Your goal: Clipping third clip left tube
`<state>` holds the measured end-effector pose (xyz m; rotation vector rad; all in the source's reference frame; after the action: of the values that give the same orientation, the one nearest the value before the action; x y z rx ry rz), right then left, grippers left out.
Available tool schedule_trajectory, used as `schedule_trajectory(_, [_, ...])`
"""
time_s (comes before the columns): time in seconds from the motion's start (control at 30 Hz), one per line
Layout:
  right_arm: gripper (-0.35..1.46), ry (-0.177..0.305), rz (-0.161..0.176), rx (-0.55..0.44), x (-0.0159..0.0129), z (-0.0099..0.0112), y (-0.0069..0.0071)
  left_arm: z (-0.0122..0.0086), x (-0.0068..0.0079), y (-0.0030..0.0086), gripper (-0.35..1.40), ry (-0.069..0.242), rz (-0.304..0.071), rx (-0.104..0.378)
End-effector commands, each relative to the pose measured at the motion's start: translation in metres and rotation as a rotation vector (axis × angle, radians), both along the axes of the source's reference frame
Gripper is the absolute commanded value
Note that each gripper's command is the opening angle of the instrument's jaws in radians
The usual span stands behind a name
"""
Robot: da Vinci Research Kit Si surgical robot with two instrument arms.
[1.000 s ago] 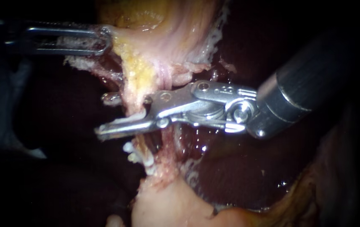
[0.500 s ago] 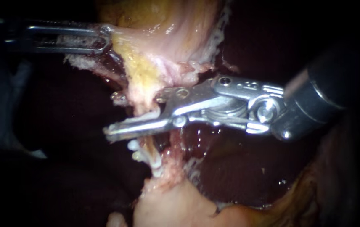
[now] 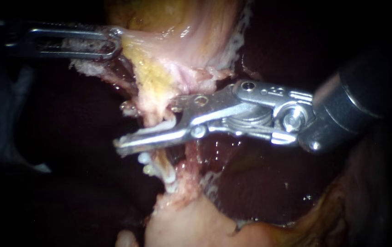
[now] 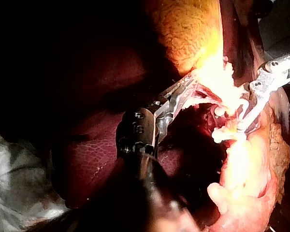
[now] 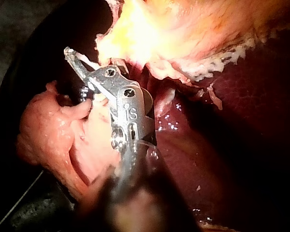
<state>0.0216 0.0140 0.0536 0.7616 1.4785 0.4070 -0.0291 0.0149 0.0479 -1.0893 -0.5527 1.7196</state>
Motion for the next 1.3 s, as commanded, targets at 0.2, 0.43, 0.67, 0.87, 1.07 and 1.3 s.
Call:
schedule_trajectory(0.2, [0.08, -0.001, 0.001, -0.001, 0.0000, 0.0002, -0.0001, 0.0000, 0.0000, 0.0000, -0.35, 0.000, -0.001, 0.000])
schedule_trajectory(0.43, [-0.07, -0.002, 0.001, -0.001, 0.0000, 0.0004, -0.0001, 0.0000, 0.0000, 0.0000, -0.35, 0.000, -0.001, 0.000])
schedule_trajectory(0.67, [-0.35, -0.018, -0.012, -0.005, -0.0001, 0.0004, -0.0001, 0.0000, 0.0000, 0.0000, -0.35, 0.000, -0.001, 0.000])
schedule_trajectory(0.87, [-0.35, -0.053, -0.047, -0.012, -0.0001, 0.0004, -0.0001, 0.0000, 0.0000, 0.0000, -0.35, 0.001, -0.001, 0.000])
schedule_trajectory(1.07, [-0.35, -0.050, -0.051, -0.012, -0.0001, 0.0004, -0.0001, 0.0000, -0.0001, 0.0000, -0.35, 0.001, -0.001, 0.000])
schedule_trajectory(1.3, [-0.35, -0.051, -0.052, -0.006, -0.0001, 0.0005, 0.0000, 0.0000, -0.0001, 0.0000, -0.35, 0.001, -0.001, 0.000])
